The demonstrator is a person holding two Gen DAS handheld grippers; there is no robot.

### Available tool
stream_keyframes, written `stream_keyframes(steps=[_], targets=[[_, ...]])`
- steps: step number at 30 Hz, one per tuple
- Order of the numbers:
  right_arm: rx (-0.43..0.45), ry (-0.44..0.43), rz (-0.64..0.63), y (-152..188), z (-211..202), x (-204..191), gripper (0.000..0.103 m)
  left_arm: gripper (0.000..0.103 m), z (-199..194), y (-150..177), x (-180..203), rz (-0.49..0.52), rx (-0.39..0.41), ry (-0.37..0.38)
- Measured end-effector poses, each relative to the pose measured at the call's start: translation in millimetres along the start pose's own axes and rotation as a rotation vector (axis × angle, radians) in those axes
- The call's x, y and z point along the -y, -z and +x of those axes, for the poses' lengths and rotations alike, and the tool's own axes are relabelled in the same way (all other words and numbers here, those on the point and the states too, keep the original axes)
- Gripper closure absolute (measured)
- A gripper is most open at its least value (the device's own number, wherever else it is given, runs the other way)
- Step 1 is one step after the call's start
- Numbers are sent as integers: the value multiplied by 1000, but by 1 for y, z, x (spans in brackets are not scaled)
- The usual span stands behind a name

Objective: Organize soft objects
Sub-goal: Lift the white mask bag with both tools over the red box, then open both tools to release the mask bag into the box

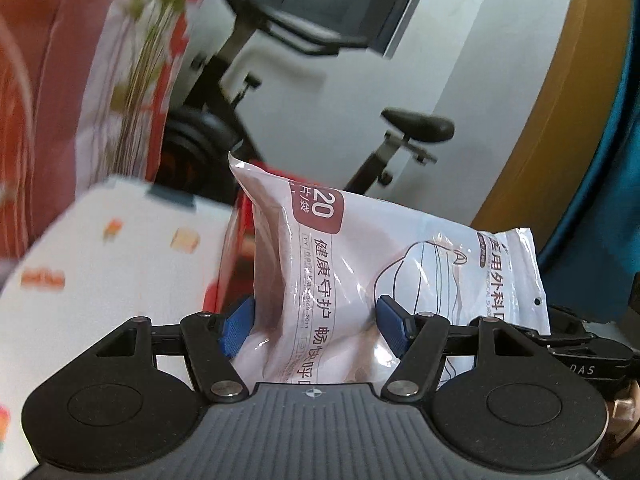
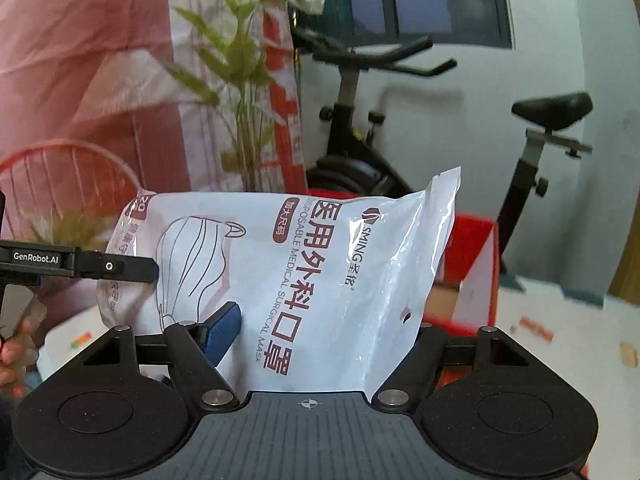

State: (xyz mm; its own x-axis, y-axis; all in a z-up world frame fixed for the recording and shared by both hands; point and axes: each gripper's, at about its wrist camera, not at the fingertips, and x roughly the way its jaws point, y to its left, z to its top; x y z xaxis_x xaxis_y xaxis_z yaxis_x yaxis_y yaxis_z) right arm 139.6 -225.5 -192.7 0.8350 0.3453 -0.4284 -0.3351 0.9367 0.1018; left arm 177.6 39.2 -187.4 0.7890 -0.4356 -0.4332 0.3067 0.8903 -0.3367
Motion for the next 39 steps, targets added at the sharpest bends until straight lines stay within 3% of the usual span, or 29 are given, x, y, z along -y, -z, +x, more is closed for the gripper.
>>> stream_keyframes(steps=[6,13,23,26,30,33,35,38,39], targets=[[66,47,1,-46,12,35,34,34,30,-47,24,91,87,24],[82,89,-1,-64,63,79,34,33,87,-69,28,124,79,6],[-91,116,-66,-38,130,88,34,37,133,-62,3,139,-71,-48],[-119,113,-23,-32,135,92,34,37,134,-61,1,143,-79,-52],[-140,127,-3,-28,134,97,23,37,136,-62,2,170,-77,-73],[-142,144,8,-31,129,103,22,37,133,-66,2,180,-62,-82],[-139,140,21,-35,125,108,25,37,132,-69,3,183,-55,-79],[-149,135,39,-42,120,116,41,37,133,-70,4,182,-52,-79],[-149,138,46,-44,119,117,41,37,133,-70,5,181,-52,-81]])
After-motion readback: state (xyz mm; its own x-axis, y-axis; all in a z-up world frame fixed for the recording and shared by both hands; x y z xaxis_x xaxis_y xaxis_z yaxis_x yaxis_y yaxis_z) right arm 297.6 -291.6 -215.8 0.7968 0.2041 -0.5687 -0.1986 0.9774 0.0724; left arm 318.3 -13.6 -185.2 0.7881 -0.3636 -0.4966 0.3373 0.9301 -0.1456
